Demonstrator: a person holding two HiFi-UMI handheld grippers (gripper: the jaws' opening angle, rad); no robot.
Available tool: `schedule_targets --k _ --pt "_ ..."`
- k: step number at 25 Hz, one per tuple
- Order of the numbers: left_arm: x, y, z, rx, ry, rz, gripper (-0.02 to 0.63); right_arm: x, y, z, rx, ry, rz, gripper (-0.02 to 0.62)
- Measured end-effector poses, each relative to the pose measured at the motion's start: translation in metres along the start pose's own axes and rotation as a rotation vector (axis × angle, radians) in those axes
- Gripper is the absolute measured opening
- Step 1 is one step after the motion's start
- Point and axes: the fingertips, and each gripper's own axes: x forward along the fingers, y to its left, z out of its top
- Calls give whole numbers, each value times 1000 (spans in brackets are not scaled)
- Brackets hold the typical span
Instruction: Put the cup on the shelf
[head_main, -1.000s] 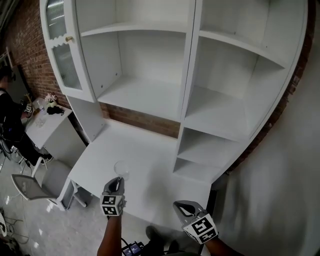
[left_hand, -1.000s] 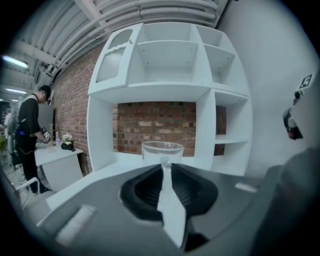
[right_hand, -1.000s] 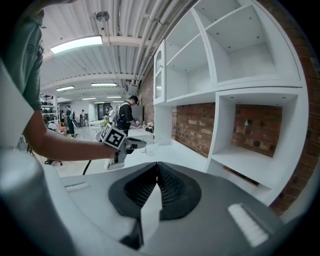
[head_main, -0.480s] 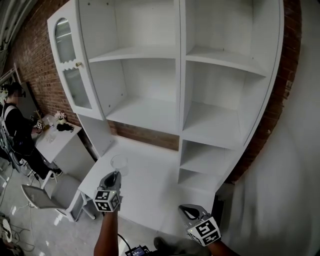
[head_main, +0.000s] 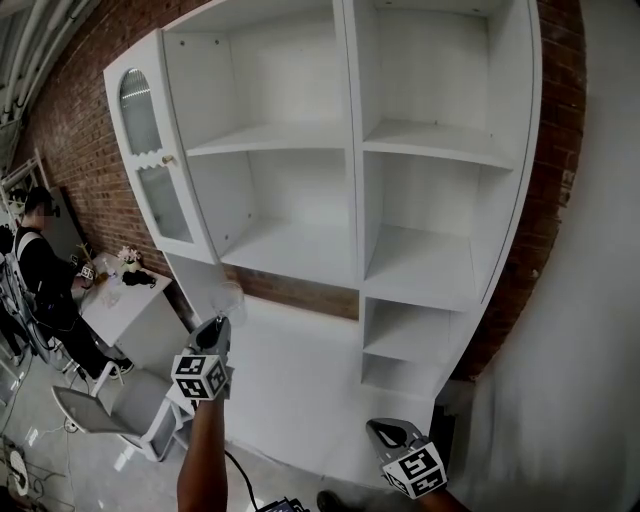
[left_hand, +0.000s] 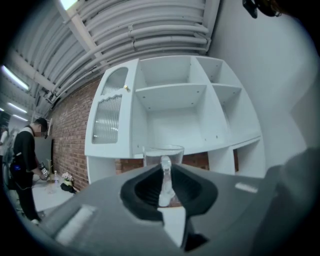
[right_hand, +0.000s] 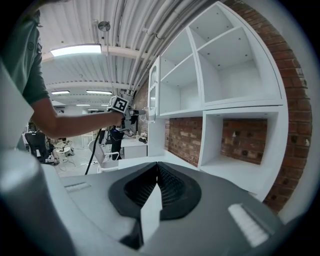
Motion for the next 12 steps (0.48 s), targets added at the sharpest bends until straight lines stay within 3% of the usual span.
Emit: schedule_targets --k 12 --pt "67 22 69 1 -59 -17 41 -11 -29 6 25 -33 -97 8"
